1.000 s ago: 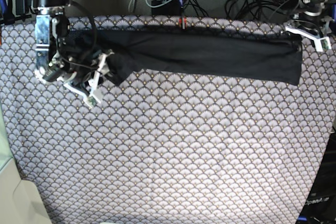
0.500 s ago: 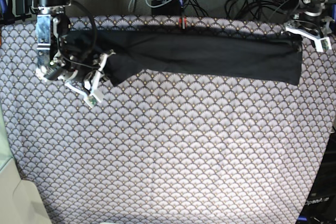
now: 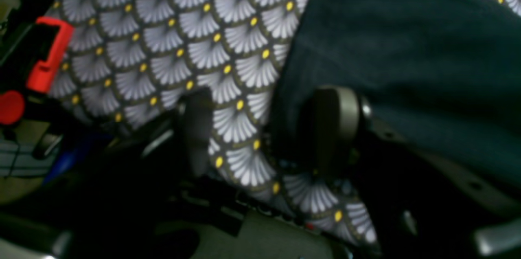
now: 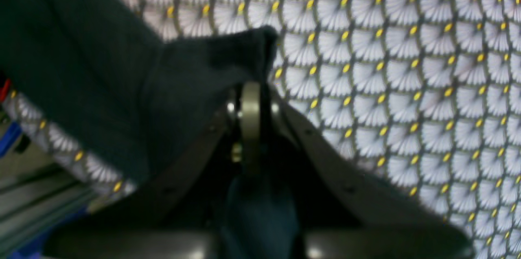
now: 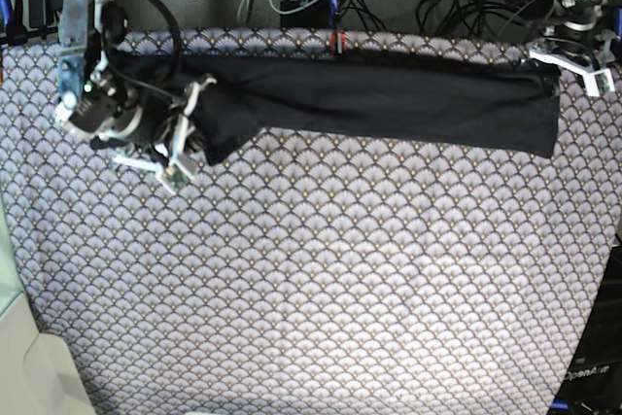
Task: Fold the T-shirt properly
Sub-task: 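Pull the sleeve fabric toward the robot, tucking it along the strip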
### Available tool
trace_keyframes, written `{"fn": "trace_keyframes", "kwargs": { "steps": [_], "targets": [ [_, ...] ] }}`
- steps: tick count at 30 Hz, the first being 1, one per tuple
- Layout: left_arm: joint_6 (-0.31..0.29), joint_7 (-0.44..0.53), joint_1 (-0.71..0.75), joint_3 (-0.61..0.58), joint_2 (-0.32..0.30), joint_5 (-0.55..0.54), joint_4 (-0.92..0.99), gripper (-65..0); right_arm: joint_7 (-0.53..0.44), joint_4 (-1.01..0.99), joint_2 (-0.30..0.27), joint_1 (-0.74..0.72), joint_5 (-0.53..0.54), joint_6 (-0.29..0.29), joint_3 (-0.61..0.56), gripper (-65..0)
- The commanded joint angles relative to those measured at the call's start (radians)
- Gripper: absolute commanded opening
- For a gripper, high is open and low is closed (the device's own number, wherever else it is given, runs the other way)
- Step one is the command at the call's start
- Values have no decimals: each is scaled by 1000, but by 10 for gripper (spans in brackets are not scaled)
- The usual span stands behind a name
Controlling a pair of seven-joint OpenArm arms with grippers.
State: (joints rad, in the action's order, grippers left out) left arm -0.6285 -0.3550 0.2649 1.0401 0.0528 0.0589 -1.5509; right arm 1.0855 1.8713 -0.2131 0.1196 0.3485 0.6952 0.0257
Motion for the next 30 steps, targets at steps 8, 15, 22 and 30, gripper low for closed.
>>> {"fn": "trace_keyframes", "kwargs": {
  "steps": [8,15,22,30],
  "targets": [
    [2,24,0,4,-12,-14,-13,-279,-23,89,-19,113,90,3,4,-648],
    [0,24,0,4,-12,-14,-12,-279,-43,112,-16,203,91,3,-2,-648],
    [0,24,0,4,-14,-14,-10,-279,-179,112,-75,271,91,3,-76,-648],
    [0,24,0,4,-15,-12,-10,-279,-193,103,-139,243,90,3,-34,-648]
  ]
}}
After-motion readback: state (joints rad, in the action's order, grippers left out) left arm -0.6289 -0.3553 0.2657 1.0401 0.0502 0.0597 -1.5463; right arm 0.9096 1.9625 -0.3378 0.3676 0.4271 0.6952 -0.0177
